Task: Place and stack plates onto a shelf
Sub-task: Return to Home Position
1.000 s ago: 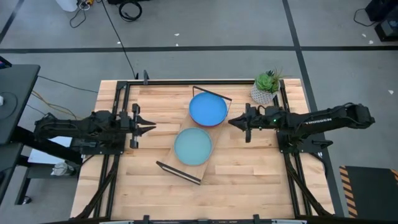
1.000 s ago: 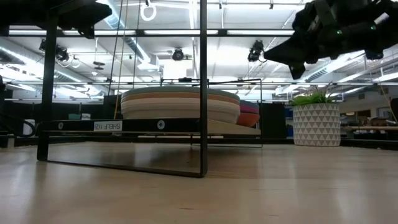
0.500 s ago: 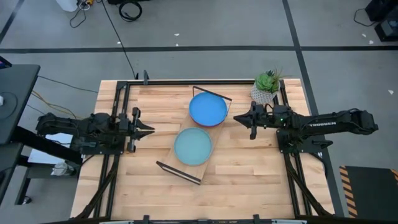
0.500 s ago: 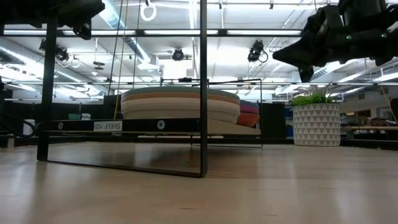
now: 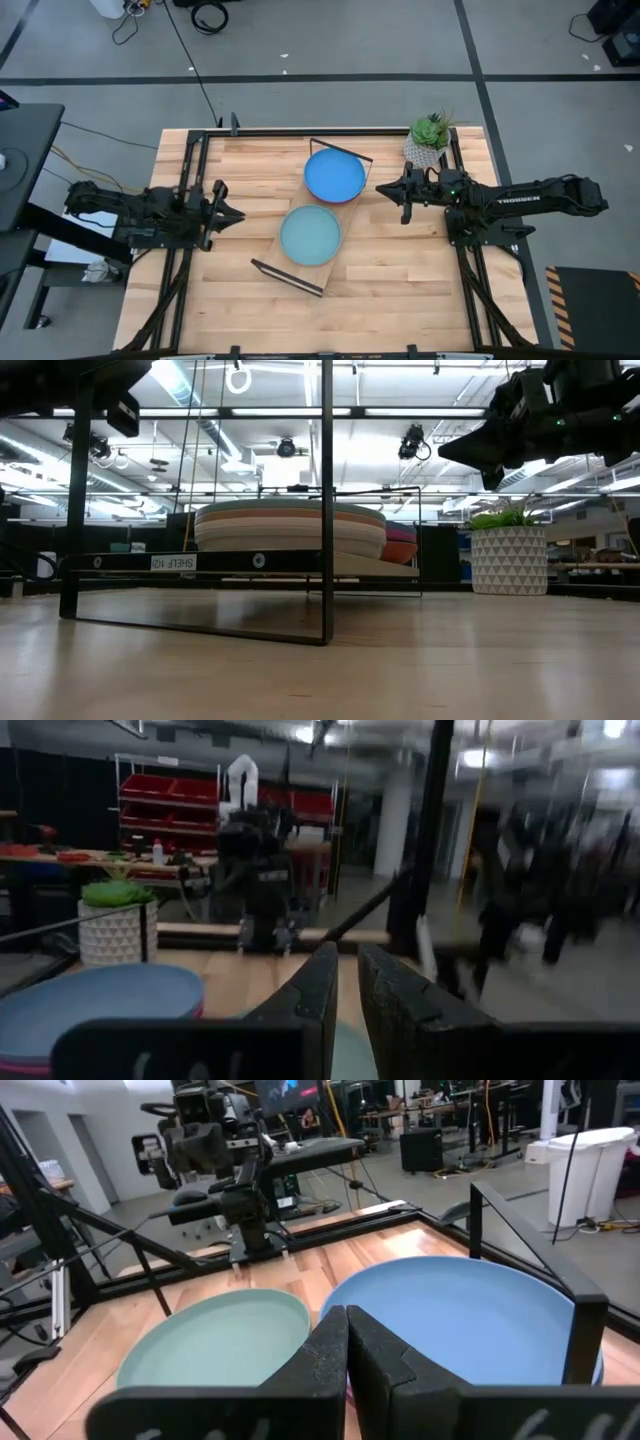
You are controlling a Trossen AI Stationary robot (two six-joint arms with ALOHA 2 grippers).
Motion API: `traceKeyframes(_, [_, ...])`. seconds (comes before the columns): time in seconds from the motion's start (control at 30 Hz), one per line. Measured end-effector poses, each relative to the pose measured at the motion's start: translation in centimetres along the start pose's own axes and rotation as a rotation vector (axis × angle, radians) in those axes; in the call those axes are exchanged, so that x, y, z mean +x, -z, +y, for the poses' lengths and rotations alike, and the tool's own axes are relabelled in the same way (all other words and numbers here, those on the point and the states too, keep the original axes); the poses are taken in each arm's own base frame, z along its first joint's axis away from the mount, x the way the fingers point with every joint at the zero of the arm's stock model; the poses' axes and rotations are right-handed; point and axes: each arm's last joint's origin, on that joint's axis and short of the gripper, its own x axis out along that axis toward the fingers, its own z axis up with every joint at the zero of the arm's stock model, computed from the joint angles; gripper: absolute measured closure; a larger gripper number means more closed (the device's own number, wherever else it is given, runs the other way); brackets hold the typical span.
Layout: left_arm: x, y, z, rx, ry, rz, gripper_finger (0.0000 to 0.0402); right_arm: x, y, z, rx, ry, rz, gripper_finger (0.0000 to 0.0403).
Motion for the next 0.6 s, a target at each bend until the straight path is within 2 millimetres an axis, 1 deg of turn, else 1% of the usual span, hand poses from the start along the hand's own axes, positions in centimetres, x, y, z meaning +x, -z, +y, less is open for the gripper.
traceKeyframes(0.13, [-0.22,-0.24,-0.01,-0.176,0.009,-0.021,0.0352,0.0,0.0,0.0,0.0,0.001,0.0,0.0392])
traceKeyframes(0.23, [-0.2,-0.22,-0.01,-0.235,0.01,-0.018,0.0352,0.0,0.0,-0.01,0.0,0.003,0.0,0.0392])
traceKeyframes(0.6, [-0.21,-0.2,-0.01,-0.234,0.01,-0.017,0.0351,0.01,-0.01,-0.01,0.0,0.003,0.0,0.0392])
